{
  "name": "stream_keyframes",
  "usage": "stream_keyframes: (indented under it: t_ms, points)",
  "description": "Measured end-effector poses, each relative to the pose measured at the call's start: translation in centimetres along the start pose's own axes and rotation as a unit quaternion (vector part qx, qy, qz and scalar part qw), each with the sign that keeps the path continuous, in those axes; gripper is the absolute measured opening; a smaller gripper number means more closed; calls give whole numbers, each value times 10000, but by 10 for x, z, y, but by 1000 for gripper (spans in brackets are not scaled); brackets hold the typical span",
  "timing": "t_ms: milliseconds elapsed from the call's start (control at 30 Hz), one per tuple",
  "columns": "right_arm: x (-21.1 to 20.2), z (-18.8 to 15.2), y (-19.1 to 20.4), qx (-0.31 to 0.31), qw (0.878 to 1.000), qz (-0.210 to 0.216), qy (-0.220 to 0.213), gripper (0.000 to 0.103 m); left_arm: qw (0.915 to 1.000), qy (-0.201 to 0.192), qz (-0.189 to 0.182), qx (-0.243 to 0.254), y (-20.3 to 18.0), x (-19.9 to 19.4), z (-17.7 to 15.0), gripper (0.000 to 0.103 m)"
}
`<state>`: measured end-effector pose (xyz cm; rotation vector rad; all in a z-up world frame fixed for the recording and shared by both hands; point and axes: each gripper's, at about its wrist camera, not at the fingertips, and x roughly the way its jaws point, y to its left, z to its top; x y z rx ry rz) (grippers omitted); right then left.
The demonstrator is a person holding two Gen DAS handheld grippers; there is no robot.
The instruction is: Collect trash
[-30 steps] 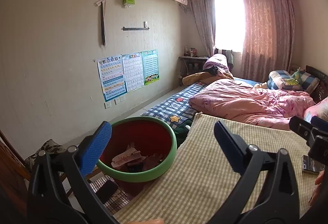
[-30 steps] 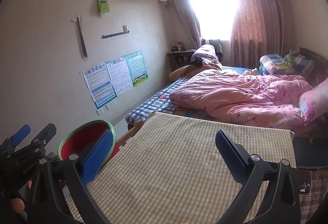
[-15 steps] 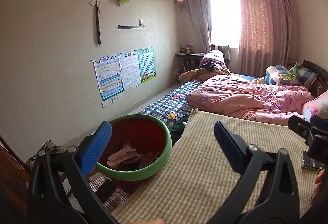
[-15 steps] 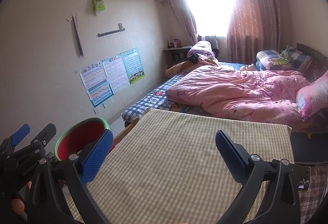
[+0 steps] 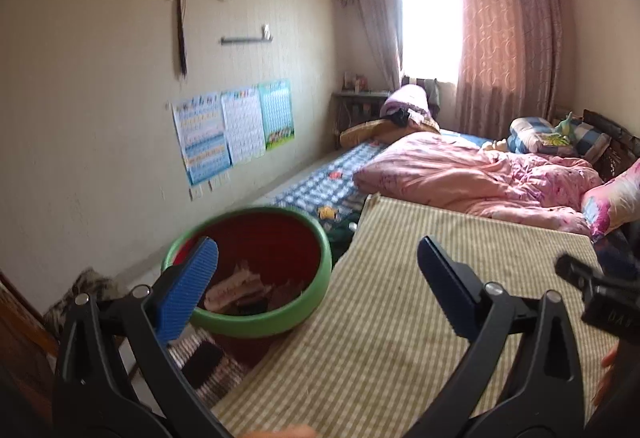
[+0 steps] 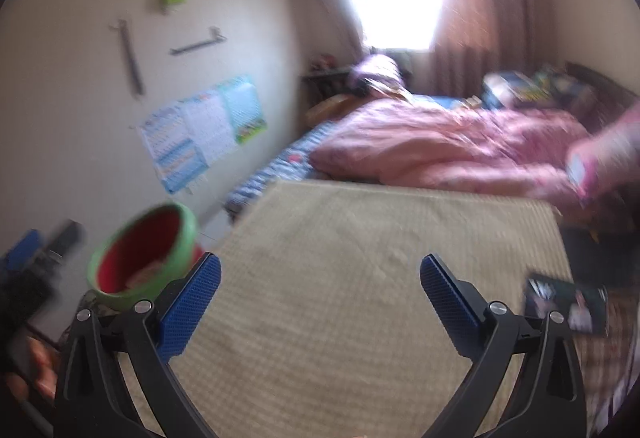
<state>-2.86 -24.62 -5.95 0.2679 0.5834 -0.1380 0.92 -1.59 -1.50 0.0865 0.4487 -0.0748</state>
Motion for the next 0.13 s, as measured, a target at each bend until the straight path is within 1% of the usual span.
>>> stream_keyframes:
  t_ms: [67, 133]
  points:
    - [9, -17, -23, 181, 9987, -406, 239, 96, 9999, 102, 44, -63, 7, 3, -4, 98]
    - [17, -37, -52, 354, 9947, -812, 517, 96, 9997, 162, 121, -102, 14, 5, -7, 98]
